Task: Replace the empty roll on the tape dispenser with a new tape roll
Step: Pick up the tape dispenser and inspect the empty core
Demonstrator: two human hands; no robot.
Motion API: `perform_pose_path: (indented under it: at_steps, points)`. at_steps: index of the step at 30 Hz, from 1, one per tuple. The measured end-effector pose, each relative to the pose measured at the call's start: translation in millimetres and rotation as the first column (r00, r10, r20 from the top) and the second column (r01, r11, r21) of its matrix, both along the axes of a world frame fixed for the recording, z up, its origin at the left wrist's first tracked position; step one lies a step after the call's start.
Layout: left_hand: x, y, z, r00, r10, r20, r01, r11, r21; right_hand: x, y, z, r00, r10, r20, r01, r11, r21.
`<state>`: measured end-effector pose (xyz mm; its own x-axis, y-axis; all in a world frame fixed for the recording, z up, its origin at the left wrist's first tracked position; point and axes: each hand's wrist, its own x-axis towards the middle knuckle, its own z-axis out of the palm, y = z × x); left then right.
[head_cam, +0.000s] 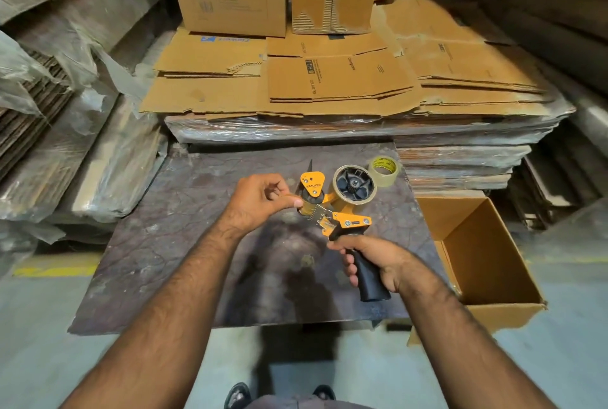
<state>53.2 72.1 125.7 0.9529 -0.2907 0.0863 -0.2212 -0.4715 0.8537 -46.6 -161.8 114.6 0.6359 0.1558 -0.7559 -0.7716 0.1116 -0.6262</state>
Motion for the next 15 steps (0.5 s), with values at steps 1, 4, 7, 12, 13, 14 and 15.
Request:
perform_pose_path:
  at_steps: [1,4,7,12,13,14,15]
  points:
    - [1.7,3.2,0.2,1.000,0.017,-0.001,-0.017,0.999,0.030,-0.7,-1.0,0.1,1.000,0.009,0.001,-0.009,1.000,-0.007]
    - [2.9,11.4,2.8,0.998,0.031,0.062,-0.040,0.987,0.152,-2.1,0.1,0.0,1.000,0.017,0.003,-0.017,1.000,-0.021]
    - [-6.3,15.2,5.4,0.993,0.083,0.088,-0.094,0.987,0.130,-0.4,7.4,2.1,1.000,-0.013,-0.002,0.013,1.000,-0.006]
    - [-34.5,-4.1,16.9,0.961,0.016,0.274,-0.027,0.999,0.039,7.0,18.7,7.5,0.998,-0.051,0.021,0.051,0.999,-0.013]
    - [-37.1,-10.0,18.1,0.947,-0.036,0.319,0.005,0.995,0.098,8.2,20.1,7.7,0.998,-0.056,0.019,0.056,0.998,-0.020]
    - [-38.4,-14.5,16.6,0.933,-0.076,0.351,0.022,0.988,0.155,9.2,21.4,7.9,0.998,-0.057,0.019,0.058,0.998,-0.027]
    - [-38.6,-17.2,13.5,0.924,-0.095,0.370,0.023,0.981,0.193,10.0,22.7,7.9,0.998,-0.054,0.021,0.054,0.998,-0.034]
